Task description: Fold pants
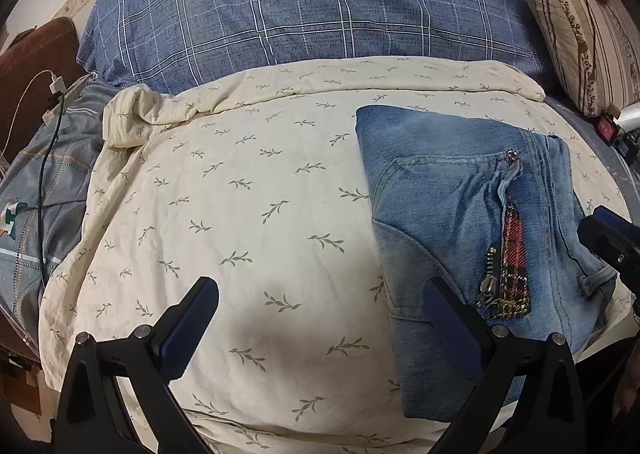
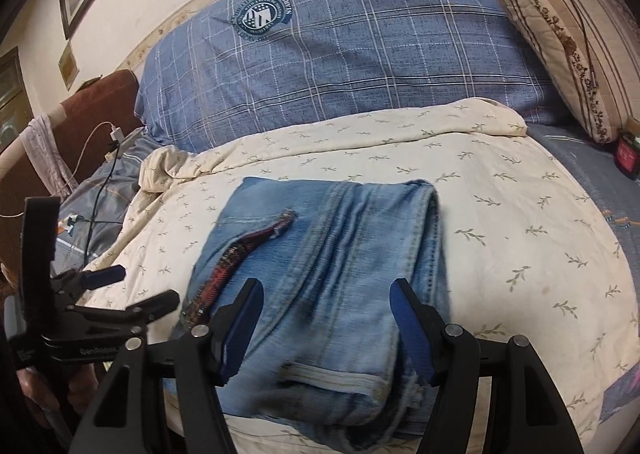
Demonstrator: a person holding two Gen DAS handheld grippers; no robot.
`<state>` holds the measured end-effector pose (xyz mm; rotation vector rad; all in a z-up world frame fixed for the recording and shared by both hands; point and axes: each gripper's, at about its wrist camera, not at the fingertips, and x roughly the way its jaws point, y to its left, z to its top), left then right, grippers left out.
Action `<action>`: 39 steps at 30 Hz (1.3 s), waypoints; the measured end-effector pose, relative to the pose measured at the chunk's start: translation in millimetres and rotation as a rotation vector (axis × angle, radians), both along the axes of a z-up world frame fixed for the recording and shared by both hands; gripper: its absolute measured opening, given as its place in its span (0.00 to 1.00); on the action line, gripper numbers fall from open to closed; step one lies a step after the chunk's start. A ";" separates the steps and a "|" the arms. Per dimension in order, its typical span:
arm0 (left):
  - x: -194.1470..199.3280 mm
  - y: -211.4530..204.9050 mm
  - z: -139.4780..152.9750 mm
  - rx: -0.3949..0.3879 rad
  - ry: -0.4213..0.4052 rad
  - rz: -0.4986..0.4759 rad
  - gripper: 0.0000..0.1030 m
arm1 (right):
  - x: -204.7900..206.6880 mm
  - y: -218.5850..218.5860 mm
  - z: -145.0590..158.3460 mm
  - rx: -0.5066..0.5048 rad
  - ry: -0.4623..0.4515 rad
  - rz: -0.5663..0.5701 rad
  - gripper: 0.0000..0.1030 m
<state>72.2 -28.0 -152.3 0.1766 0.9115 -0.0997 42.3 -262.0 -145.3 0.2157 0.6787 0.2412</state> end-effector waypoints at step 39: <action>-1.0 -0.3 13.6 -0.003 -0.024 0.012 0.99 | 4.7 -21.7 -13.3 0.014 0.062 -0.040 0.67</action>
